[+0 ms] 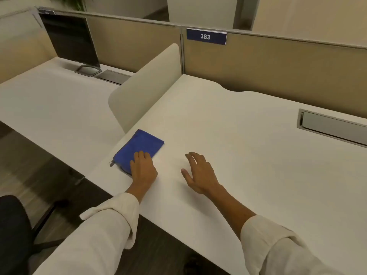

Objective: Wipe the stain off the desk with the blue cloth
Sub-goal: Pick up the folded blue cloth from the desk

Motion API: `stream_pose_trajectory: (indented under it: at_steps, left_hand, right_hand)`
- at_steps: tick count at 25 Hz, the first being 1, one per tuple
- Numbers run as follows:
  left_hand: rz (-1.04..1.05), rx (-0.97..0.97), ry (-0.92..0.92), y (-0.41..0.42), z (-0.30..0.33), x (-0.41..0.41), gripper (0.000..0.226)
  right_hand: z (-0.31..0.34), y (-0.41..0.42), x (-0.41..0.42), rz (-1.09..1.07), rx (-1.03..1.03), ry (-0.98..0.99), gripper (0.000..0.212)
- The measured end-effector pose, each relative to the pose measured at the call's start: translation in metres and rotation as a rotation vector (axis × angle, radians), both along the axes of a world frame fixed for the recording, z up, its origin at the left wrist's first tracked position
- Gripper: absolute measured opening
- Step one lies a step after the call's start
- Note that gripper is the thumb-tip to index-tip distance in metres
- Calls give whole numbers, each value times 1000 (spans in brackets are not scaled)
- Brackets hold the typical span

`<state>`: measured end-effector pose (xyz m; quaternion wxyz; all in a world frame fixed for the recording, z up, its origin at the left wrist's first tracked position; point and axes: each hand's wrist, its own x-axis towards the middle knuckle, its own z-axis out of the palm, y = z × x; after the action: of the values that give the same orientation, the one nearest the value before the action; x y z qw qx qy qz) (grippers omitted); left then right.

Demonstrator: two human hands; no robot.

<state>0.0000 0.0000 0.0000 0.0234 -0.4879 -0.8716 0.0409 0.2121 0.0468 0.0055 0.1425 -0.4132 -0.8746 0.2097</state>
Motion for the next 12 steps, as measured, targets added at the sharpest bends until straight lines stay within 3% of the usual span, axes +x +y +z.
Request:
stream_pose_trajectory:
  at_steps: [4,8,12]
  left_hand:
    - [-40,41,-80,9,-8,-28,14]
    - [-91,146,-106,15,-10,-44,11]
    - [-166,402,-460,26,16,-37,15]
  right_hand:
    - [-9,5,-20,22,-37,-11,56]
    - [-16,9,-28,-5,-47,23,55]
    - [-16,8,-31,-38,-127,236,58]
